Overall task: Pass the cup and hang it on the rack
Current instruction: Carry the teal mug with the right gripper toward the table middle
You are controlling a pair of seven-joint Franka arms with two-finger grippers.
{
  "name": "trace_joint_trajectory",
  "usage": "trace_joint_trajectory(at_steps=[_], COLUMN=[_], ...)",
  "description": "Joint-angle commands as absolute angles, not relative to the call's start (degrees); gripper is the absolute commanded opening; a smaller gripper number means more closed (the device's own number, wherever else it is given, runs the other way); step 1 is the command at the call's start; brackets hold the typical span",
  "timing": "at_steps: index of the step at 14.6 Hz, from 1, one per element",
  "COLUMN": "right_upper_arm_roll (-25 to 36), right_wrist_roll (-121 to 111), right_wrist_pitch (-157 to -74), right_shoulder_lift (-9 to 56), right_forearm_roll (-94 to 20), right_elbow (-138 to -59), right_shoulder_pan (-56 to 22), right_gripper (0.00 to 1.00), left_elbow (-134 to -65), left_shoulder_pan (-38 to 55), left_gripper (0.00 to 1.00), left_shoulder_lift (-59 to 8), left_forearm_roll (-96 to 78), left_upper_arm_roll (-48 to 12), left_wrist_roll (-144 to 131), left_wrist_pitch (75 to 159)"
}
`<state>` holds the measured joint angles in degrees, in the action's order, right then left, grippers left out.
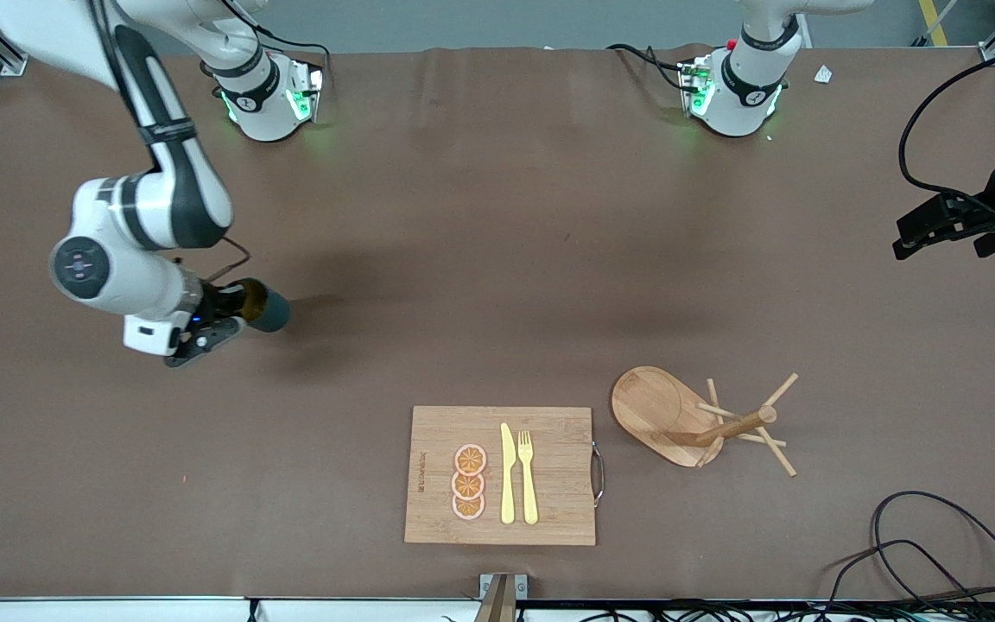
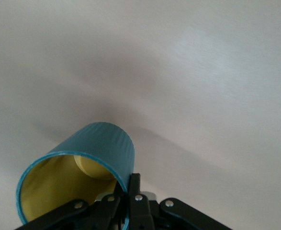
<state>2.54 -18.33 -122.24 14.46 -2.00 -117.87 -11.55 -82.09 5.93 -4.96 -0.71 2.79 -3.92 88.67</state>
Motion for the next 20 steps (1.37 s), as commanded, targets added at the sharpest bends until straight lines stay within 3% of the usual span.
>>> trace_joint_trajectory(at_steps=[1, 10, 15, 20], right_upper_arm_roll=[3.0, 3.1, 3.1, 3.2], right_wrist_roll=[-0.6, 28.0, 39.4, 42.2], right_wrist_pitch=[-121.7, -123.0, -123.0, -123.0], right_shoulder_lift=[13.3, 23.4, 31.7, 35.9], right_forearm_roll=[-2.5, -10.0, -9.5, -9.3], right_elbow=[-117.2, -101.8, -93.0, -89.0], right_shoulder_pan=[-19.5, -37.9, -44.1, -48.0], right_gripper=[0.00, 0.00, 0.01, 0.01], left_elbow=[-80.9, -80.8, -80.9, -80.9], left_shoulder_pan=[5.9, 5.9, 5.9, 6.2], left_gripper=[1.00, 1.00, 1.00, 1.00], left_shoulder_lift=[-5.6, -5.5, -6.5, -6.8], left_forearm_roll=[0.1, 0.0, -0.1, 1.1], left_upper_arm_roll=[2.9, 2.9, 2.9, 2.9], left_wrist_roll=[-2.9, -2.9, -3.0, -3.0], left_wrist_pitch=[88.8, 88.8, 88.9, 88.9])
